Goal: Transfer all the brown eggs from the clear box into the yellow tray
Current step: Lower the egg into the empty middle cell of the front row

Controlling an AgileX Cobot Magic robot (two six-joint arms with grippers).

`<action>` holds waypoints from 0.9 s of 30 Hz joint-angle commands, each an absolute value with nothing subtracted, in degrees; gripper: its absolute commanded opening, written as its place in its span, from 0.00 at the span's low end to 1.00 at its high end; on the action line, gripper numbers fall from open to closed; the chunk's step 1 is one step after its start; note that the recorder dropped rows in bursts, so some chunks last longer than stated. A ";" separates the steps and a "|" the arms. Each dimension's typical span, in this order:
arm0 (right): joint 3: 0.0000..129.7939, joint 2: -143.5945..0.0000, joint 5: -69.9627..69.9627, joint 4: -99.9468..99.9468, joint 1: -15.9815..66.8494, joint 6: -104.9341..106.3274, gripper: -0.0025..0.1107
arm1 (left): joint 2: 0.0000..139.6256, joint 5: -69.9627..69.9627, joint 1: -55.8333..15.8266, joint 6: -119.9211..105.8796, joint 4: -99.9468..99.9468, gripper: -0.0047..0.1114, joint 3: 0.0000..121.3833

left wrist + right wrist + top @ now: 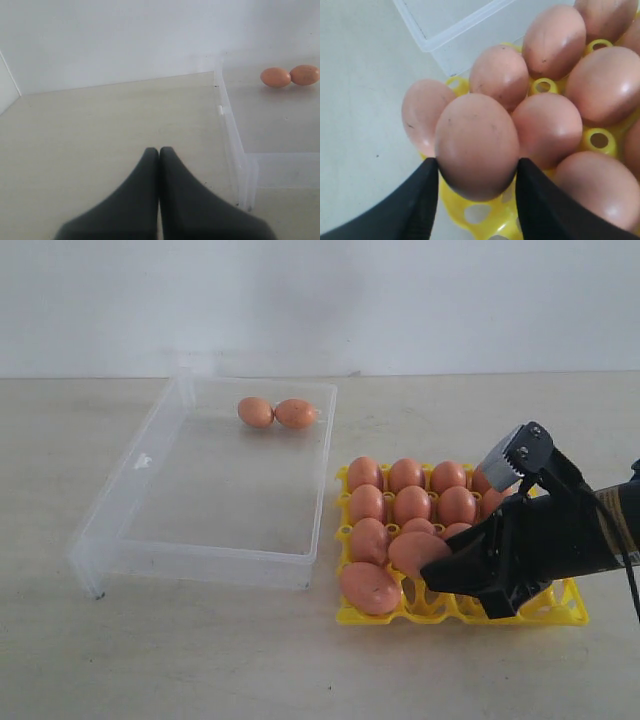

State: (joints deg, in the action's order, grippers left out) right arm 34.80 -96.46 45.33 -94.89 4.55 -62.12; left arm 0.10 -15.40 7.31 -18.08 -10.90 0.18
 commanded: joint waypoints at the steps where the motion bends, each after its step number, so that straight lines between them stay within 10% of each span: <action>1: 34.44 -96.08 47.46 -95.05 4.62 -62.45 0.02 | 0.00 -14.96 7.28 -17.56 -11.32 0.00 0.00; 11: 34.44 -96.08 47.96 -95.17 4.62 -62.60 0.07 | 0.00 -14.96 7.28 -17.56 -11.32 0.00 0.00; 27: 34.44 -96.08 46.74 -93.12 4.62 -65.49 0.68 | 0.00 -14.96 7.28 -17.56 -11.32 0.00 0.00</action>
State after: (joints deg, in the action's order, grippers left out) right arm 34.80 -96.46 46.30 -94.62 4.55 -65.11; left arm 0.10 -15.40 7.31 -18.08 -10.90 0.18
